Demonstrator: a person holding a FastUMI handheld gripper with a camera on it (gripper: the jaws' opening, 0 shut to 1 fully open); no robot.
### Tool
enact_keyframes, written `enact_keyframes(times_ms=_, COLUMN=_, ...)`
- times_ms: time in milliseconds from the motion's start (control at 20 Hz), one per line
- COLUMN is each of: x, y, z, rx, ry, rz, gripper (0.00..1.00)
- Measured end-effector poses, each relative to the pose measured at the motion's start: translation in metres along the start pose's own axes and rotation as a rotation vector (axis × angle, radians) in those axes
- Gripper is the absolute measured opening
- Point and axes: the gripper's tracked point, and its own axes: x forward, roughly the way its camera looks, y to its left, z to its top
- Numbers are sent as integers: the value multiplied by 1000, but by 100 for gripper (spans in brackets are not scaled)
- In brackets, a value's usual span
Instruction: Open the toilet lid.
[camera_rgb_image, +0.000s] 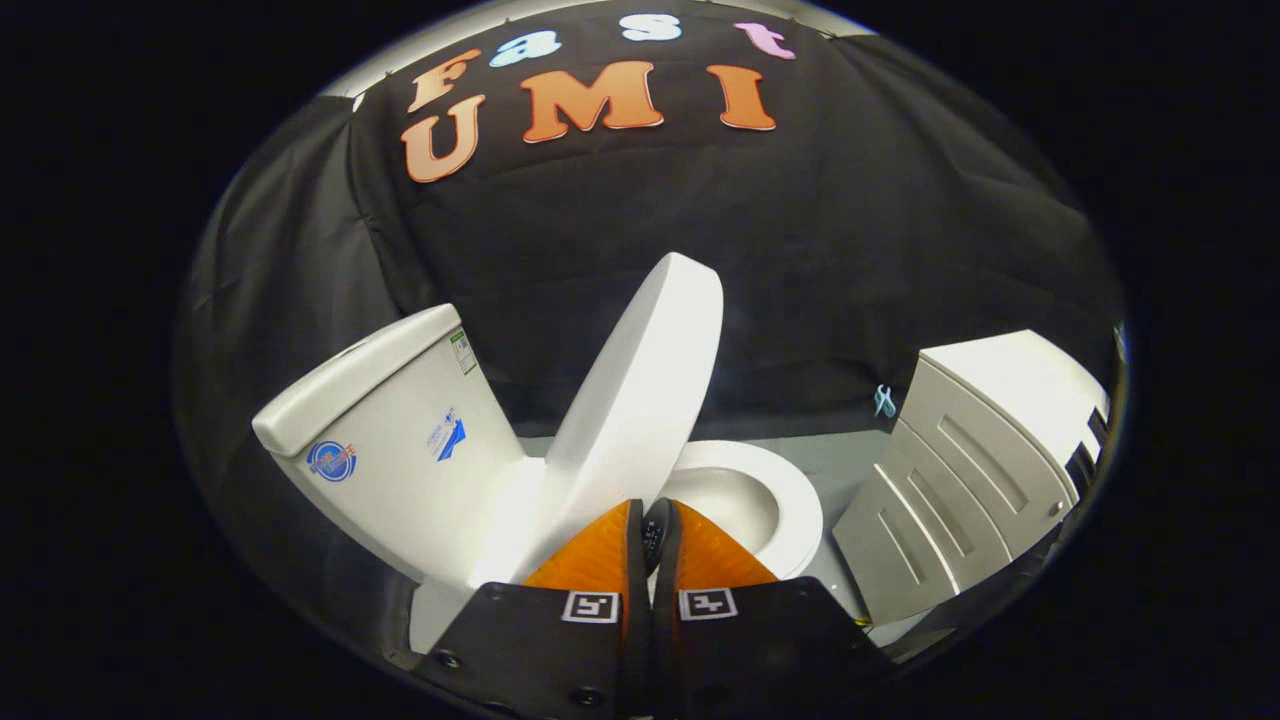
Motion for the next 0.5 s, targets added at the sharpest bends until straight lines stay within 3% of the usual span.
enact_keyframes(times_ms=500, x=-14, y=54, z=20, rx=-219, ry=-64, rz=-57, gripper=8)
